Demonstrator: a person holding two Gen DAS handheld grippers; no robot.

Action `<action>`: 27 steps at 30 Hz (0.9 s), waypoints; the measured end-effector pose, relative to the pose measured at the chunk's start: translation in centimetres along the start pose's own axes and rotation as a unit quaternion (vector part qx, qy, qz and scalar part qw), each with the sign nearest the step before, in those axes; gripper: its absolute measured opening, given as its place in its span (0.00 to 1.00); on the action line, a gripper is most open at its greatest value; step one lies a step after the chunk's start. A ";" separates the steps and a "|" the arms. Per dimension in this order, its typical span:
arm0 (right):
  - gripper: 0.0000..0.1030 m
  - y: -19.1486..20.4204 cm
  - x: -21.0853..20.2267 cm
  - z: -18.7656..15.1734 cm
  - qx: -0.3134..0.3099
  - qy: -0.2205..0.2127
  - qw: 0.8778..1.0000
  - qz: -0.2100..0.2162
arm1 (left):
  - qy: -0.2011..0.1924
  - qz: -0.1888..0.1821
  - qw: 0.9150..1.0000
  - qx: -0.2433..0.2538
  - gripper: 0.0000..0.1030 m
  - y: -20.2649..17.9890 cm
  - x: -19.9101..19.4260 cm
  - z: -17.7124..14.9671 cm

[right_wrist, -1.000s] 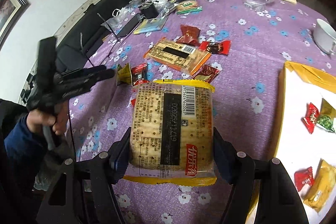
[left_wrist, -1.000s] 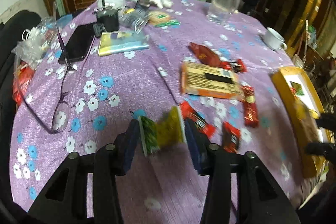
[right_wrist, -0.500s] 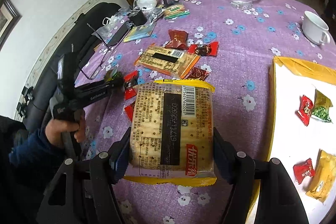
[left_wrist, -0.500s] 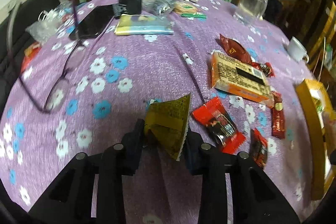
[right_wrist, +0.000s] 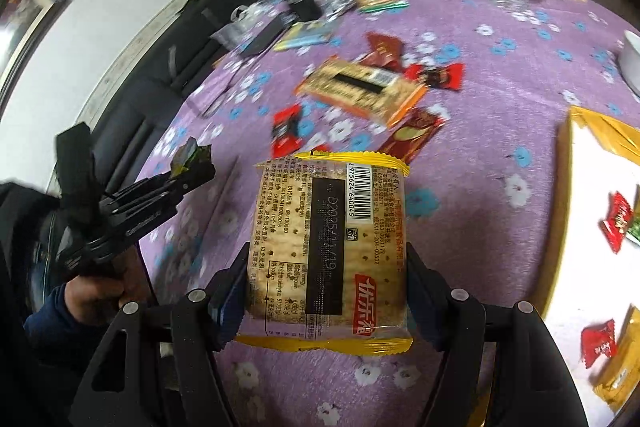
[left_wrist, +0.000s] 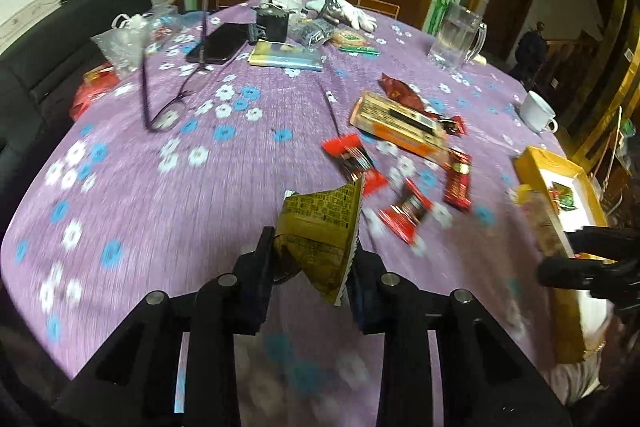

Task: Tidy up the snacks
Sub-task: 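Carry the gold-green pouch and cracker pack with both grippers over the white tray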

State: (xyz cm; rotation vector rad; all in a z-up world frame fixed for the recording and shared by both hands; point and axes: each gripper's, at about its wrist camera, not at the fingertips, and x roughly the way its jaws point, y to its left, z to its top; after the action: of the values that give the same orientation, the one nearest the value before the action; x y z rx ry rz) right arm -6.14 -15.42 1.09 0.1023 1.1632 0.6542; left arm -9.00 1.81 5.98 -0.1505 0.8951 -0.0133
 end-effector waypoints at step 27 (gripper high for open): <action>0.68 5.0 -5.1 -5.2 -0.062 0.007 0.997 0.043 | -0.056 -0.030 0.997 -0.034 0.28 -3.4 -8.8 -5.6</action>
State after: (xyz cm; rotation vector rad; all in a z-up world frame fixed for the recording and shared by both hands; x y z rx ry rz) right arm -14.02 -15.40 5.14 0.0434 1.1336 0.8019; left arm -18.66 -1.56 9.78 -0.2387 0.7785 -0.0300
